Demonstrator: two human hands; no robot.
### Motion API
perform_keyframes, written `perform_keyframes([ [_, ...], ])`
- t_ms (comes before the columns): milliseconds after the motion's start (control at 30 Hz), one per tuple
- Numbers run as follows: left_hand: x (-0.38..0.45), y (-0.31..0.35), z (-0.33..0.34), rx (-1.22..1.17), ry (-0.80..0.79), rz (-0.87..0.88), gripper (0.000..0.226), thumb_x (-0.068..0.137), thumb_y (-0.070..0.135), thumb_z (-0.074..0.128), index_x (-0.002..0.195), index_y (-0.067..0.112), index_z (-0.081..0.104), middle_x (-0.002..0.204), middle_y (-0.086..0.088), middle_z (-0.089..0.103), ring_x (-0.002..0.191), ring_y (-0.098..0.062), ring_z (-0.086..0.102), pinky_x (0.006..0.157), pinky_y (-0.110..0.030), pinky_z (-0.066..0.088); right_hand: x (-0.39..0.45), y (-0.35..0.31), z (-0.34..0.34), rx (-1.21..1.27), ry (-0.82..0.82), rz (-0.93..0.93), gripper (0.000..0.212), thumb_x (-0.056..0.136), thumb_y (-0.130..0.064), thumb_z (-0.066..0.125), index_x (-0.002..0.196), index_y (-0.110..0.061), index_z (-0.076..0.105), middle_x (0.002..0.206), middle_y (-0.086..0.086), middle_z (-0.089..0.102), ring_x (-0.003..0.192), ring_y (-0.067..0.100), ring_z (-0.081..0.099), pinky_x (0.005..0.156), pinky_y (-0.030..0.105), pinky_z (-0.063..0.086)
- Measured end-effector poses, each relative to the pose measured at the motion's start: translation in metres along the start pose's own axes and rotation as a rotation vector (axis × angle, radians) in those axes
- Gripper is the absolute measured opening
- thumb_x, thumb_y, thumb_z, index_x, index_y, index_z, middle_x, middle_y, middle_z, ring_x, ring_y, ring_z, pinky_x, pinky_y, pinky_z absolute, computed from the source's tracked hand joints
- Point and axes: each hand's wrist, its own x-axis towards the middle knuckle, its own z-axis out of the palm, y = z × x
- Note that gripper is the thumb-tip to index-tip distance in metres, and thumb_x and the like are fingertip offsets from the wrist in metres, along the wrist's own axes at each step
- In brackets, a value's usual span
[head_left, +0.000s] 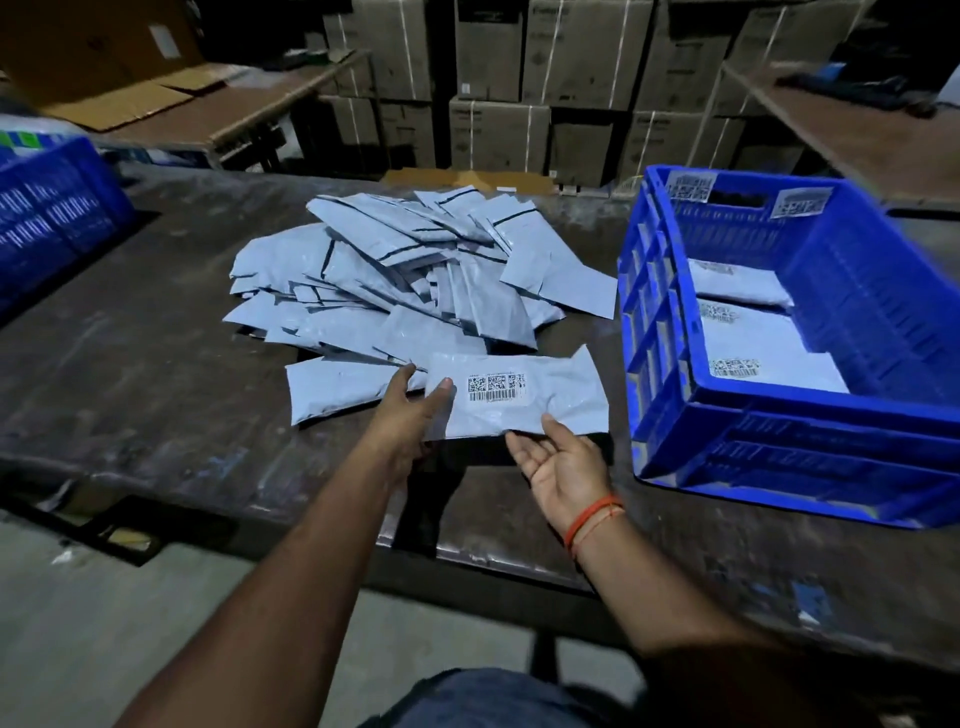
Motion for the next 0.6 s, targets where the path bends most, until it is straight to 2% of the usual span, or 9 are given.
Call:
perform_keyframes([
  [67,0.002,-0.013,-0.001,0.074,0.006,0.093,0.058,0.093,0.011,0.071,0.144,0.019,0.045,0.128,-0.009,0.064,0.096,-0.024,0.068,0.065,-0.032,0.060,0.000,0.000,-0.011,-0.118,0.052,0.010,0.012,0.098,-0.006,0.057,0.110,-0.007,0.059,0.111,0.019,0.067,0.087,0.032,0.070,0.065,0.035,0.062],
  [100,0.003,-0.018,-0.004,0.133,0.020,0.118,0.059,0.092,0.006,0.072,0.144,0.015,0.046,0.130,-0.014,0.063,0.102,-0.028,0.068,0.074,-0.036,0.062,0.000,-0.001,-0.017,-0.196,0.087,0.004,0.007,0.097,-0.007,0.059,0.104,-0.009,0.060,0.105,0.014,0.069,0.083,0.030,0.072,0.065,0.033,0.062],
  [200,0.010,-0.028,-0.019,0.358,0.091,0.134,0.071,0.086,0.011,0.079,0.148,0.016,0.045,0.138,-0.012,0.060,0.118,-0.029,0.062,0.101,-0.048,0.052,-0.002,-0.007,-0.033,-0.491,0.215,-0.037,0.005,0.096,-0.008,0.058,0.094,-0.008,0.062,0.086,0.011,0.070,0.065,0.022,0.073,0.056,0.027,0.057],
  [267,0.015,-0.033,-0.028,0.519,0.152,0.151,0.075,0.084,0.017,0.081,0.149,0.019,0.044,0.141,-0.009,0.059,0.126,-0.028,0.057,0.106,-0.044,0.048,0.000,-0.011,-0.041,-0.817,0.300,-0.116,0.009,0.091,-0.011,0.059,0.094,-0.005,0.066,0.075,0.009,0.072,0.057,0.019,0.073,0.057,0.032,0.059],
  [333,0.017,-0.034,-0.032,0.719,0.225,0.203,0.072,0.086,0.020,0.077,0.150,0.022,0.043,0.133,-0.011,0.064,0.122,-0.030,0.059,0.102,-0.039,0.049,0.000,-0.015,-0.044,-1.184,0.361,-0.239,0.016,0.082,-0.023,0.063,0.092,-0.012,0.066,0.069,0.002,0.073,0.056,0.018,0.071,0.064,0.039,0.061],
  [400,0.015,-0.032,-0.033,0.935,0.308,0.291,0.067,0.089,0.024,0.071,0.149,0.024,0.042,0.129,-0.014,0.062,0.119,-0.035,0.056,0.099,-0.042,0.048,-0.004,-0.016,-0.042,-1.461,0.395,-0.315,0.031,0.074,-0.034,0.067,0.097,-0.014,0.060,0.085,0.001,0.073,0.072,0.026,0.071,0.070,0.039,0.059],
  [467,0.008,-0.029,-0.032,1.070,0.362,0.397,0.060,0.091,0.029,0.067,0.146,0.027,0.044,0.133,-0.013,0.053,0.123,-0.036,0.048,0.099,-0.047,0.046,-0.008,-0.013,-0.040,-1.637,0.399,-0.358,0.044,0.075,-0.036,0.070,0.104,-0.009,0.051,0.100,0.010,0.067,0.087,0.036,0.067,0.073,0.039,0.056],
  [600,-0.004,-0.038,-0.018,1.148,0.294,0.609,0.049,0.092,0.033,0.058,0.140,0.022,0.053,0.143,-0.008,0.047,0.130,-0.032,0.042,0.101,-0.051,0.046,-0.017,-0.011,-0.030,-1.904,0.449,-0.520,0.041,0.085,-0.039,0.063,0.105,-0.007,0.048,0.101,0.017,0.066,0.090,0.038,0.066,0.067,0.037,0.051],
])
